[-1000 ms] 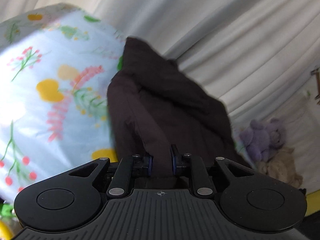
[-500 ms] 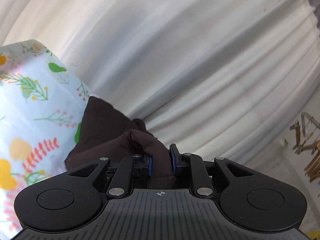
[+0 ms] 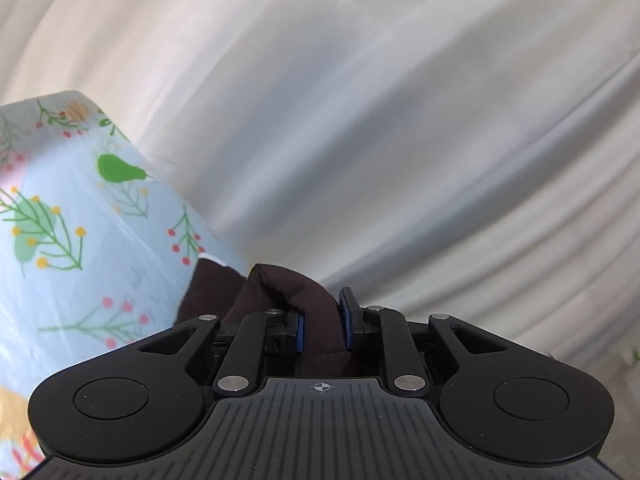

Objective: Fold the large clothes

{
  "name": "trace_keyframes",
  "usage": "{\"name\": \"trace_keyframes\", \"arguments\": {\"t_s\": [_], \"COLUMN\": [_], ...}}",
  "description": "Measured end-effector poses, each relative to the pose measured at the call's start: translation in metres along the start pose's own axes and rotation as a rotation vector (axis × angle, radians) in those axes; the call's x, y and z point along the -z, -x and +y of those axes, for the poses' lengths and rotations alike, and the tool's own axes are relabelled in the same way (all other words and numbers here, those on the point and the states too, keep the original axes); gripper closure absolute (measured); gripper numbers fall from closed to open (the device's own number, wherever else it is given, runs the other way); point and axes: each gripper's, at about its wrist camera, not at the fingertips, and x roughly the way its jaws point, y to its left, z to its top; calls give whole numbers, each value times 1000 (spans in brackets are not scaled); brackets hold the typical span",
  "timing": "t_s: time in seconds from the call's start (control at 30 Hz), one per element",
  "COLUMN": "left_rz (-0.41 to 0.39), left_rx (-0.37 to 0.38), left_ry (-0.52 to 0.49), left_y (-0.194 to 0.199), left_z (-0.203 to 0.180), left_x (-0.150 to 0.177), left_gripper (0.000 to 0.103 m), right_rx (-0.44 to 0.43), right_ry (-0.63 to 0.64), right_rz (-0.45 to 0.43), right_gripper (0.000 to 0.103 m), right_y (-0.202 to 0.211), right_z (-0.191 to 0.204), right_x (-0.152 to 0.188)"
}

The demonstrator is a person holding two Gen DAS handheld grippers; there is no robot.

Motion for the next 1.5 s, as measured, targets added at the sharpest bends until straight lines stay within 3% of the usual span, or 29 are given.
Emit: {"name": "trace_keyframes", "arguments": {"t_s": [0.1, 0.17, 0.2, 0.23, 0.3, 0.37, 0.43, 0.57, 0.67, 0.7, 0.73, 0.77, 0.8, 0.83, 0.93, 0.97, 1.07, 1.2, 1.27, 1.37, 1.43, 1.47, 1.5], "left_rz": [22, 41, 35, 12, -86, -179, -180, 22, 104, 115, 129, 146, 159, 163, 137, 131, 70, -50, -77, -58, -12, -7, -15], "left_rx": [-71, -72, -56, -42, -46, -60, -74, -145, -269, -292, -291, -279, -257, -230, -241, -250, -232, -217, -232, -337, -411, -437, -463], "left_ry": [-16, -3, 4, 11, 21, 37, 23, -138, -197, -204, -203, -197, -186, -177, -200, -215, -180, -198, -223, -299, -288, -282, -272], "left_y": [-34, -46, -47, -46, -35, -22, -23, -67, -102, -109, -113, -119, -123, -127, -128, -122, -109, -96, -103, -130, -148, -151, -150], "left_z": [8, 14, 17, 20, 27, 39, 47, 50, 58, 62, 66, 69, 71, 73, 64, 57, 49, 27, 20, 23, 39, 45, 48], "left_x": [1, 3, 4, 2, -5, -13, -15, 10, 27, 30, 32, 33, 35, 36, 37, 37, 31, 18, 16, 30, 43, 48, 49], "left_gripper": [78, 64, 53, 46, 19, 12, 7, 6, 8, 9, 10, 16, 31, 38, 55, 76, 84, 85, 85, 81, 72, 57, 43], "right_rx": [-26, -75, -80, -58, -3, 34, 85, 155, 199, 215, 220, 233, 252, 250, 246, 248, 240, 270, 327, 389, 395, 398, 399], "right_ry": [-67, -118, -118, -89, 8, 121, 260, 473, 499, 488, 476, 464, 448, 427, 419, 431, 431, 452, 508, 524, 514, 506, 488], "right_rz": [49, 51, 39, 17, -50, -47, 13, 133, 160, 168, 172, 175, 179, 178, 160, 137, 33, -70, -60, 21, 51, 48, 33], "right_gripper": [80, 67, 56, 37, 23, 21, 18, 17, 17, 20, 32, 41, 61, 69, 85, 88, 91, 91, 91, 90, 85, 83, 73], "right_y": [-25, -29, -27, -25, -18, -21, -37, -85, -108, -115, -115, -119, -123, -116, -115, -111, -93, -88, -102, -128, -134, -130, -124], "right_z": [-12, -19, -21, -23, -26, -25, -16, 1, 3, 4, 5, 4, 2, 1, -1, 1, 12, 19, 18, -1, -9, -10, -9], "right_x": [2, 7, 8, 8, 10, 15, 26, 56, 61, 60, 60, 59, 58, 53, 53, 52, 40, 29, 38, 56, 62, 60, 55]}}
